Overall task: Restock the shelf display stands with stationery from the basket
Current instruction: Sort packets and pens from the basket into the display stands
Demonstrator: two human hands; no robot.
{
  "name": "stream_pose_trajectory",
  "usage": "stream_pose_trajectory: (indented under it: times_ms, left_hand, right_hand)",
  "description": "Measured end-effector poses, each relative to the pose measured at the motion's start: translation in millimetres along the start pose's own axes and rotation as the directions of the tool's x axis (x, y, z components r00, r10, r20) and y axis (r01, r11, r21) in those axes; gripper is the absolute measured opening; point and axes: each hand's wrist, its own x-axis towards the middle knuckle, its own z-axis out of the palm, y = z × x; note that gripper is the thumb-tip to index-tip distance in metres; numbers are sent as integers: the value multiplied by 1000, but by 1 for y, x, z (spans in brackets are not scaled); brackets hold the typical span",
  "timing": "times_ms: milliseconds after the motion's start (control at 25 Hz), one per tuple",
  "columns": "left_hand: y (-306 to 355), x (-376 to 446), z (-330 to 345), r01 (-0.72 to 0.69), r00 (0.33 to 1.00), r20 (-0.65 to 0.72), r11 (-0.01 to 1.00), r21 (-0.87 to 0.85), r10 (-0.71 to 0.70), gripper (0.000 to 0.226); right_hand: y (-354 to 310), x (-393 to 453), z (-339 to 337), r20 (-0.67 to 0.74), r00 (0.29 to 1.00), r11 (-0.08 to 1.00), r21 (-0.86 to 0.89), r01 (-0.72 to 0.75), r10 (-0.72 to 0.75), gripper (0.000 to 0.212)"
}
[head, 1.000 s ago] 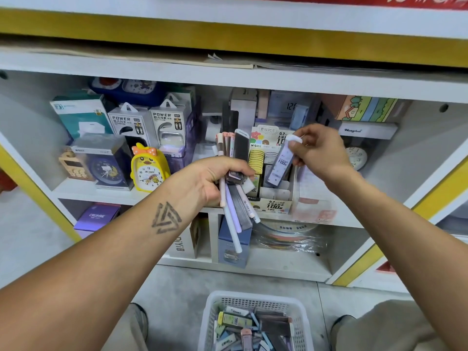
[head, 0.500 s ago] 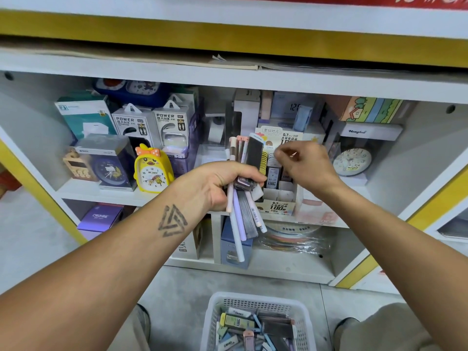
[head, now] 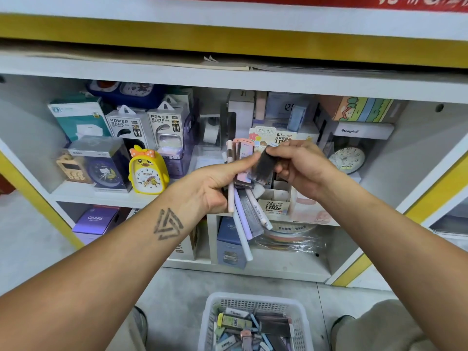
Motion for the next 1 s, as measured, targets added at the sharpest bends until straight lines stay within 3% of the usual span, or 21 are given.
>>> stream_pose_trajectory:
  times_ms: [200, 280, 360, 480, 560, 880, 1000]
  left_hand:
    - [4, 2, -7, -11, 994, -106, 1000, 10, 12, 21]
    - [5, 1, -8, -12, 990, -137, 999, 42, 17, 24]
    - [4, 1, -9, -11, 989, -147, 998, 55, 19, 24]
    - [3, -1, -9, -3, 989, -148, 997, 78, 14, 32]
    - [3, -2, -10, -2, 990, -138, 997, 82, 13, 30]
    - [5, -3, -11, 7, 993, -121, 995, 98, 5, 18]
    - [4, -3, -9, 19, 994, -106, 996, 88, -9, 15]
  right_hand:
    - [-8, 2, -17, -112, 989, 983, -165, 77, -96, 16]
    - [-13, 3, -23, -82, 985, 943, -311, 121, -153, 9]
    - [-13, 3, -27, -35, 984, 888, -438, 142, -175, 16]
    - [-6, 7, -26, 22, 983, 820, -548, 164, -182, 7]
    - [0, 8, -22, 41, 982, 783, -598, 171, -184, 11]
    - [11, 16, -12, 103, 882, 446, -832, 330, -460, 9]
    - [20, 12, -13, 169, 884, 325, -886, 330, -436, 16]
